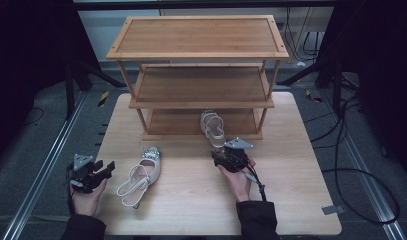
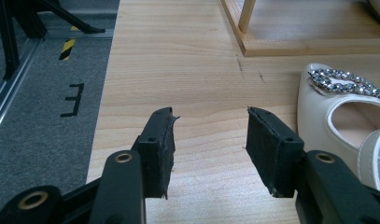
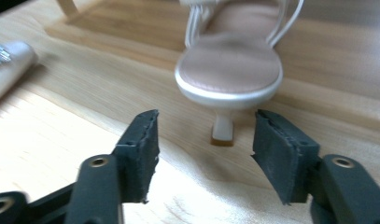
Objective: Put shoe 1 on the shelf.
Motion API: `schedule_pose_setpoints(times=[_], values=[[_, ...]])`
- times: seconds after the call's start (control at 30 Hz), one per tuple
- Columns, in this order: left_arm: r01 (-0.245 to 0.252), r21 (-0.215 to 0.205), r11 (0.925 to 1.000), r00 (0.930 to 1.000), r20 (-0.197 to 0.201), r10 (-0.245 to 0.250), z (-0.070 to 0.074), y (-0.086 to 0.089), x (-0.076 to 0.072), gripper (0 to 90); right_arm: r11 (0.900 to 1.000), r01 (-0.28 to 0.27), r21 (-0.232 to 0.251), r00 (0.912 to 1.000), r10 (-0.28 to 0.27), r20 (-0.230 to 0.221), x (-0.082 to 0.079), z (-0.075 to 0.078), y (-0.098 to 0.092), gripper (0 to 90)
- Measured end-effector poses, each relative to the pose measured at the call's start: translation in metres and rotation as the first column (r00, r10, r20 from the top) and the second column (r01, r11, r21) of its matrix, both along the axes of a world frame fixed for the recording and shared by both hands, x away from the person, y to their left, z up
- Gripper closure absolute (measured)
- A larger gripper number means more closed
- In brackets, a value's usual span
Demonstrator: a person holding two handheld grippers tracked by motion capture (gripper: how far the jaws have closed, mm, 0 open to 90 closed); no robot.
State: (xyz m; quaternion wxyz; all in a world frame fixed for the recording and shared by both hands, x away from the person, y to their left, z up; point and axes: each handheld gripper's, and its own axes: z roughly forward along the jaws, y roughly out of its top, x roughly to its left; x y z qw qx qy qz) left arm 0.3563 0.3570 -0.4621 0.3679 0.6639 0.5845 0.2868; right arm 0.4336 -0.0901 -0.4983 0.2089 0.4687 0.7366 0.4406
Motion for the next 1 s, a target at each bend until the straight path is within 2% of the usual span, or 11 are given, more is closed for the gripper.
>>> schedule_pose_setpoints(times=[0.17, 0.2, 0.23, 0.3, 0.37, 0.47, 0.67, 0.87, 1.0], values=[[0.005, 0.001, 1.0, 1.0, -0.006, -0.005, -0.001, 0.0, 0.001, 52.5, 0.999, 0.008, -0.042, 0.9998, -0.009, -0.019, 0.013, -0.009, 0.005, 59.0], [0.005, 0.001, 1.0, 1.0, -0.007, -0.005, -0.001, 0.0, 0.001, 52.9, 0.998, 0.018, -0.052, 0.9994, -0.02, -0.028, 0.018, -0.01, 0.008, 66.3], [0.006, -0.003, 1.0, 1.0, -0.007, -0.006, -0.001, 0.0, 0.001, 52.9, 0.998, 0.018, -0.052, 0.9994, -0.02, -0.028, 0.018, -0.01, 0.008, 66.3], [0.005, -0.005, 1.0, 1.0, -0.007, -0.005, -0.001, 0.001, 0.001, 53.2, 0.998, 0.026, -0.049, 0.9994, -0.027, -0.022, 0.022, -0.01, 0.008, 73.5], [0.002, -0.008, 1.0, 1.0, -0.008, -0.002, -0.002, 0.001, 0.001, 53.4, 0.998, 0.028, -0.052, 0.9991, -0.029, -0.03, 0.026, -0.01, 0.008, 74.6], [0.003, -0.006, 1.0, 1.0, -0.005, -0.003, -0.001, 0.001, 0.0, 53.6, 0.996, 0.027, -0.081, 0.999, -0.03, -0.033, 0.028, -0.011, 0.011, 76.9], [0.009, -0.007, 0.9999, 0.9999, -0.008, -0.01, -0.001, 0.0, 0.001, 54.0, 0.998, 0.015, -0.059, 0.9999, -0.014, 0.009, 0.029, 0.001, 0.019, 77.9], [0.006, -0.015, 0.9999, 1.0, -0.004, -0.006, -0.001, 0.001, 0.0, 54.1, 0.999, 0.008, -0.041, 0.9996, -0.007, 0.027, 0.042, 0.008, 0.034, 78.2], [0.012, -0.011, 0.9999, 0.9999, -0.008, -0.012, -0.001, 0.001, 0.001, 54.2, 0.999, 0.027, -0.028, 0.999, -0.026, 0.035, 0.055, 0.008, 0.038, 78.3]])
